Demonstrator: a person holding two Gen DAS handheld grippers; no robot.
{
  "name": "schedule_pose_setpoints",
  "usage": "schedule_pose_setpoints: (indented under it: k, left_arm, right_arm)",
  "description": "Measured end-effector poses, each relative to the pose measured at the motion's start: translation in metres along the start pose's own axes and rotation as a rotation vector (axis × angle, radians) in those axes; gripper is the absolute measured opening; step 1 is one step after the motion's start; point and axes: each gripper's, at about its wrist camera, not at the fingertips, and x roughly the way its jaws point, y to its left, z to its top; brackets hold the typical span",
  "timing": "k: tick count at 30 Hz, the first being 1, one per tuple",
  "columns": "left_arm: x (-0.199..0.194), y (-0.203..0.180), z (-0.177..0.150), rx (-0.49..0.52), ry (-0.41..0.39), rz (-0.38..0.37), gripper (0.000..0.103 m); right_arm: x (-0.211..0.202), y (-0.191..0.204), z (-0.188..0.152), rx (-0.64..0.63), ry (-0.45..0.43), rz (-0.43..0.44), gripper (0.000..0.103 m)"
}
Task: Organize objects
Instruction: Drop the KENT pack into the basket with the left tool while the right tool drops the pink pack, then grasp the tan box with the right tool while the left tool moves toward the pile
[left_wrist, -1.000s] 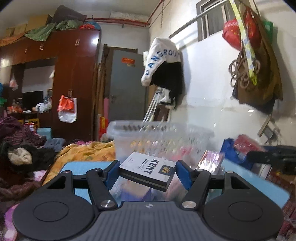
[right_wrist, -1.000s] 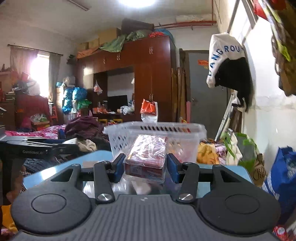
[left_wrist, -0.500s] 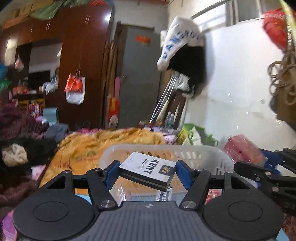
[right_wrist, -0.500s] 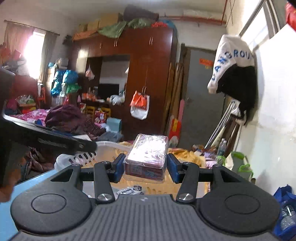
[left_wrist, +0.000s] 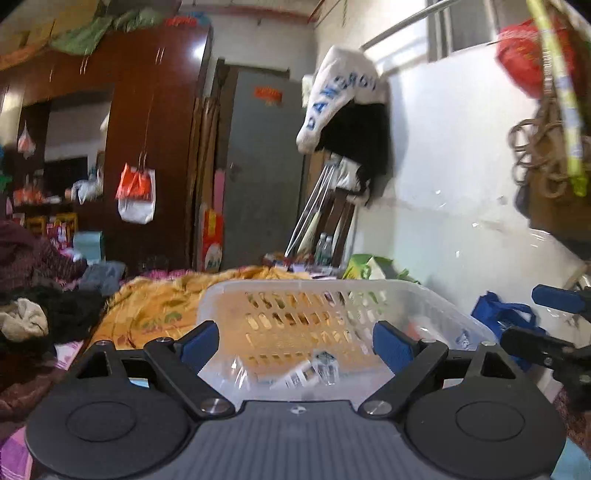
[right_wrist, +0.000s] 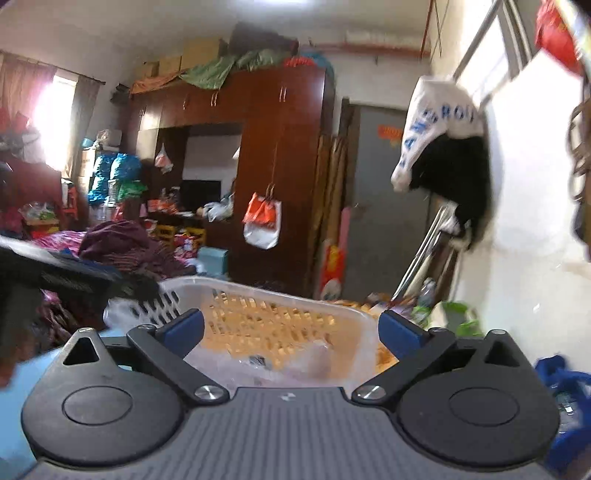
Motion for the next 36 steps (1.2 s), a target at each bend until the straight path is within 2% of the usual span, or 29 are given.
schedule_pose_setpoints:
  k: [2, 5, 7, 9, 11, 13, 16, 18, 20, 22, 23, 31, 36]
  left_arm:
    - [-0.022, -0.002, -0.017, -0.006, -0.002, -0.013, 0.095]
    - [-0.049, -0.002, -0.047, -0.055, 0.017, -0.074, 0.095]
    - [-0.061, -0.009, -0.067, -0.029, 0.046, -0.136, 0.095]
    - [-0.07, -0.023, -0.085, 0.019, 0.071, -0.154, 0.095]
    - [-0.074, -0.037, -0.099, 0.074, 0.085, -0.146, 0.095]
    - [-0.074, -0.046, -0.108, 0.101, 0.097, -0.136, 0.095]
    - [-0.07, -0.047, -0.116, 0.088, 0.121, -0.157, 0.095]
    - [-0.07, -0.046, -0.123, 0.087, 0.141, -0.168, 0.095]
    - [-0.069, -0.045, -0.128, 0.092, 0.155, -0.15, 0.095]
    - [-0.067, -0.044, -0.132, 0.091, 0.175, -0.144, 0.095]
    - [-0.067, -0.044, -0.134, 0.092, 0.186, -0.145, 0.095]
    - [-0.068, -0.055, -0.143, 0.112, 0.207, -0.104, 0.095]
    - [-0.06, -0.059, -0.145, 0.115, 0.226, -0.075, 0.095]
  right_arm:
    - [-0.016, 0.001, -0.017, 0.018, 0.011, 0.006, 0.103]
    - [-0.026, -0.001, -0.04, 0.078, 0.086, 0.041, 0.103]
    - [-0.029, -0.001, -0.052, 0.094, 0.11, 0.048, 0.103]
    - [-0.032, 0.001, -0.057, 0.098, 0.113, 0.041, 0.101]
    - [-0.028, -0.001, -0.051, 0.112, 0.104, 0.02, 0.093]
    - [-0.02, -0.003, -0.047, 0.111, 0.124, -0.001, 0.078]
    - [-0.007, -0.001, -0.046, 0.103, 0.164, 0.012, 0.073]
    - [0.001, -0.003, -0.048, 0.131, 0.192, 0.063, 0.071]
    - [0.004, -0.004, -0.053, 0.159, 0.202, 0.094, 0.058]
    - [0.004, -0.002, -0.056, 0.162, 0.2, 0.101, 0.037]
    - [0.004, -0.001, -0.059, 0.162, 0.199, 0.107, 0.034]
    - [-0.029, -0.008, -0.063, 0.203, 0.092, 0.103, 0.029]
    - [-0.035, -0.005, -0.065, 0.197, 0.079, 0.098, 0.028]
